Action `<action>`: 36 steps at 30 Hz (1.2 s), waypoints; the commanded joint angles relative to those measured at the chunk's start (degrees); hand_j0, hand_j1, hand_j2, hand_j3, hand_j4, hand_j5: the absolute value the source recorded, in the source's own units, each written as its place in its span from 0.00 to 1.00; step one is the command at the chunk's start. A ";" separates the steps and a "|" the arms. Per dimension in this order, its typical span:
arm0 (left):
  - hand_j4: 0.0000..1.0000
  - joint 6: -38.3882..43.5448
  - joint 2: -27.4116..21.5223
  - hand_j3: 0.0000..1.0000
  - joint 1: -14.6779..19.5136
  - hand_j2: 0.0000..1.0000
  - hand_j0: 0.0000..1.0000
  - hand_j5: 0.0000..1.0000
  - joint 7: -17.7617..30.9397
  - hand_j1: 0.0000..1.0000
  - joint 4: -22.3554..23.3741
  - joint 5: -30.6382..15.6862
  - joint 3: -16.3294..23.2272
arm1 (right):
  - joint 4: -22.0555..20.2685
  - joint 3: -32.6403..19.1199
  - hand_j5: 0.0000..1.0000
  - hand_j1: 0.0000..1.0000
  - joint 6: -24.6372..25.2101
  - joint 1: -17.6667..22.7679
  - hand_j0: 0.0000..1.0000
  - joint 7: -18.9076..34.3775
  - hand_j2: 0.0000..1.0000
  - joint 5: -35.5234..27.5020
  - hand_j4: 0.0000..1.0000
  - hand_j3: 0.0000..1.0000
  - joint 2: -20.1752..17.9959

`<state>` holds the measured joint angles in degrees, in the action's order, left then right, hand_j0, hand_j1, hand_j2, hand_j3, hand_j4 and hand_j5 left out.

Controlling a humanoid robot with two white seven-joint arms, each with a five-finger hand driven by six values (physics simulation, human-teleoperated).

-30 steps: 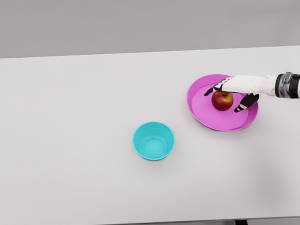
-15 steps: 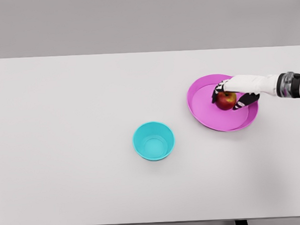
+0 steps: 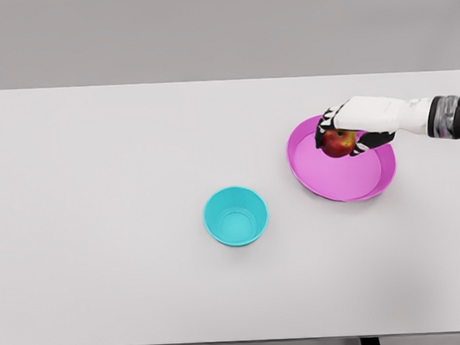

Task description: Put the apple from the pink plate into the blue bowl with your right arm

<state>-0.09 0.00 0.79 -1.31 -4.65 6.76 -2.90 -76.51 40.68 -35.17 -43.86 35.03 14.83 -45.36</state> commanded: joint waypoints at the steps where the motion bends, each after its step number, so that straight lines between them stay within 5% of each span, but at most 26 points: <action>1: 1.00 0.00 0.00 1.00 0.00 1.00 1.00 1.00 -0.01 1.00 0.00 0.00 0.00 | -4.26 -0.16 0.56 0.56 0.17 0.09 0.56 -0.03 0.56 -0.41 0.56 0.56 -1.40; 9: 1.00 0.00 0.00 1.00 0.00 1.00 1.00 1.00 -0.01 1.00 0.00 0.00 0.00 | -15.95 0.01 0.56 0.56 0.17 2.81 0.56 -0.03 0.56 -0.41 0.56 0.56 -1.49; 15: 1.00 0.00 0.00 1.00 0.00 1.00 1.00 1.00 -0.01 1.00 0.00 0.00 0.00 | -20.95 0.02 0.56 0.56 0.17 4.57 0.56 -0.03 0.56 -0.41 0.56 0.56 -0.70; 29: 1.00 0.00 0.00 1.00 0.00 1.00 1.00 1.00 -0.01 1.00 0.00 0.00 0.00 | -19.82 1.86 0.57 0.57 0.17 5.98 0.57 -0.03 0.57 3.81 0.57 0.57 10.81; 36: 1.00 0.00 0.00 1.00 0.00 1.00 1.00 1.00 -0.01 1.00 0.00 0.00 0.00 | -17.53 2.83 0.57 0.57 0.17 6.06 0.57 -0.03 0.57 5.83 0.57 0.57 12.75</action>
<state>-0.09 0.00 0.79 -1.32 -4.65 6.76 -2.90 -94.54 43.29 -35.17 -37.79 35.03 20.53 -33.10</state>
